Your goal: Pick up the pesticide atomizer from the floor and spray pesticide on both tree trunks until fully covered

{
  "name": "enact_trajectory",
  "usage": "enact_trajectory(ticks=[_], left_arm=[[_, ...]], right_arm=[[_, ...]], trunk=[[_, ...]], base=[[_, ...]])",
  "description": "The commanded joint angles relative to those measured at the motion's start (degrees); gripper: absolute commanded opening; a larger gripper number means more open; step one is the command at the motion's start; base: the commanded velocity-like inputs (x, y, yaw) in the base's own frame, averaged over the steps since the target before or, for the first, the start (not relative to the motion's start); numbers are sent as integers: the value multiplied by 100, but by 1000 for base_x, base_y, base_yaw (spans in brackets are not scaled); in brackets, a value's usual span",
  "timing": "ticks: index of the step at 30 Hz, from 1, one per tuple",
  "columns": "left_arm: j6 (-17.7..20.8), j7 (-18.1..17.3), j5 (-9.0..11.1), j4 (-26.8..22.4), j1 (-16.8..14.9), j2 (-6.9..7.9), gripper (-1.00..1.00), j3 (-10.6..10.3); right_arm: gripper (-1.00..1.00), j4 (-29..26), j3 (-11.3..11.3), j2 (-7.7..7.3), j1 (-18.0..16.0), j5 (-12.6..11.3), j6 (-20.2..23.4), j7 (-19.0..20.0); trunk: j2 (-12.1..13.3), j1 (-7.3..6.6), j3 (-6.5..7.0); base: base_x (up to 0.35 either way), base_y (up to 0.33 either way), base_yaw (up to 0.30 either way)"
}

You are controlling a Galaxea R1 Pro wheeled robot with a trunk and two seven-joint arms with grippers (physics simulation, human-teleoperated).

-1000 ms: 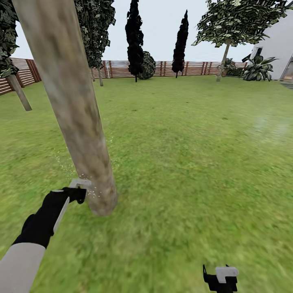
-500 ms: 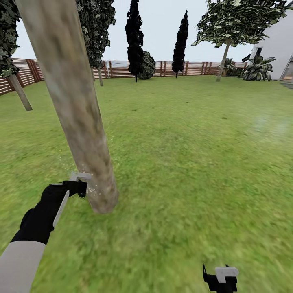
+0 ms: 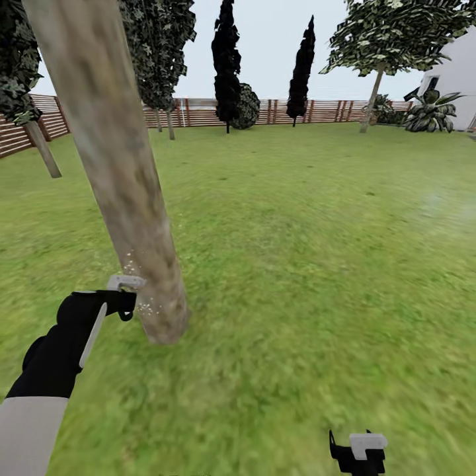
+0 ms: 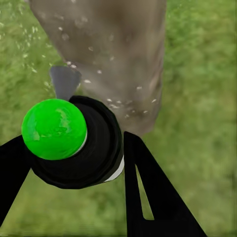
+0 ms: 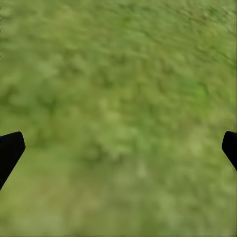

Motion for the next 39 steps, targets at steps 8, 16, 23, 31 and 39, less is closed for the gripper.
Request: enact_trajectory(ticks=[8,16,23,31,39], left_arm=[[7,6,-14,0,0,-9,-100,-14],[15,6,-17,0,-3,-7,-100,-12],[16,76,-36,56,3,19,-100,-8],[16,278,-30,363,16,18,-100,-7],[16,359,-31,369,17,17,-100,1]], right_arm=[[100,-3,-8,0,0,-7,0,-6],[100,-9,-9,0,0,-17,0,-8],[100,-8,-7,0,0,-18,0,-8],[100,-2,-9,0,0,-18,0,-8],[100,-2,-6,0,0,-18,0,-7]], trunk=[[0,0,0],[0,0,0],[0,0,0],[0,0,0],[0,0,0]], base=[[72,-266,128],[100,-247,0],[61,-270,140],[184,-235,203],[121,-247,84]])
